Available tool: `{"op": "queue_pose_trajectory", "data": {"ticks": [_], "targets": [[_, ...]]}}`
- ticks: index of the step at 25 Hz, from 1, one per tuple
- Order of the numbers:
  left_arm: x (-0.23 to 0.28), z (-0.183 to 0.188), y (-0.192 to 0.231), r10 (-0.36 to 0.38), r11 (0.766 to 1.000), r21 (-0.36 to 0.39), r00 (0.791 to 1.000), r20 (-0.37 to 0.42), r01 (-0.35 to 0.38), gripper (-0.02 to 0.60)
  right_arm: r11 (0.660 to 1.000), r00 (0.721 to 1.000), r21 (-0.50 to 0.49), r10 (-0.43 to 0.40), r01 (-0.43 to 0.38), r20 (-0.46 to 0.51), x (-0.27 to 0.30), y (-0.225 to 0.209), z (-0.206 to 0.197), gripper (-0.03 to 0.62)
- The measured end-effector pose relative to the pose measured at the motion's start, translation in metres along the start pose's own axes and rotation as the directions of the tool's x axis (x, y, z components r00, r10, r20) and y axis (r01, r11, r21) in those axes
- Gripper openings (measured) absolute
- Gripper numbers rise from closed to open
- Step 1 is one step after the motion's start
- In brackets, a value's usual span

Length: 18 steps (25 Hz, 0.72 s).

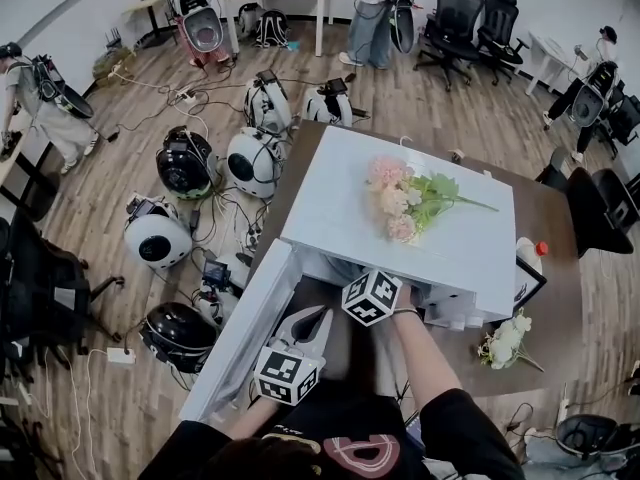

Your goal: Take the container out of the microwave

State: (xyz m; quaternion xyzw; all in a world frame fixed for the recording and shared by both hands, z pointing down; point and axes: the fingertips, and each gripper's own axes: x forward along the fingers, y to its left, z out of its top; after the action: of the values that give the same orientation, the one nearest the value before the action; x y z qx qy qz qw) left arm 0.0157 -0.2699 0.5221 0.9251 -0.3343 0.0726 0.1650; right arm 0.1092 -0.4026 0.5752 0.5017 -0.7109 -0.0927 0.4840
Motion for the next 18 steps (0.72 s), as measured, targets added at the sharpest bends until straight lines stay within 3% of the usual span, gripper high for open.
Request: {"op": "queue_pose_trajectory", "data": {"ticks": [6,11,18], "targets": [[0.001,-0.004,0.0,0.001,1.0,0.002,1.0,-0.004,-0.001,0.009,0.999,1.0,-0.04,-0.002,0.001,-0.011,-0.001,0.002,-0.001,0.154],[0.0,-0.004,-0.001,0.002,1.0,0.003,1.0,-0.006,-0.002,0.009,0.999,1.0,-0.041,-0.004,0.004,0.012,-0.006,-0.001,0.004,0.066],[0.0,-0.004,-0.002,-0.002,1.0,0.005,1.0,-0.003,0.002,0.009,0.999,0.999,-0.048,0.027,-0.025,0.033,-0.011,0.004,0.009,0.051]]}}
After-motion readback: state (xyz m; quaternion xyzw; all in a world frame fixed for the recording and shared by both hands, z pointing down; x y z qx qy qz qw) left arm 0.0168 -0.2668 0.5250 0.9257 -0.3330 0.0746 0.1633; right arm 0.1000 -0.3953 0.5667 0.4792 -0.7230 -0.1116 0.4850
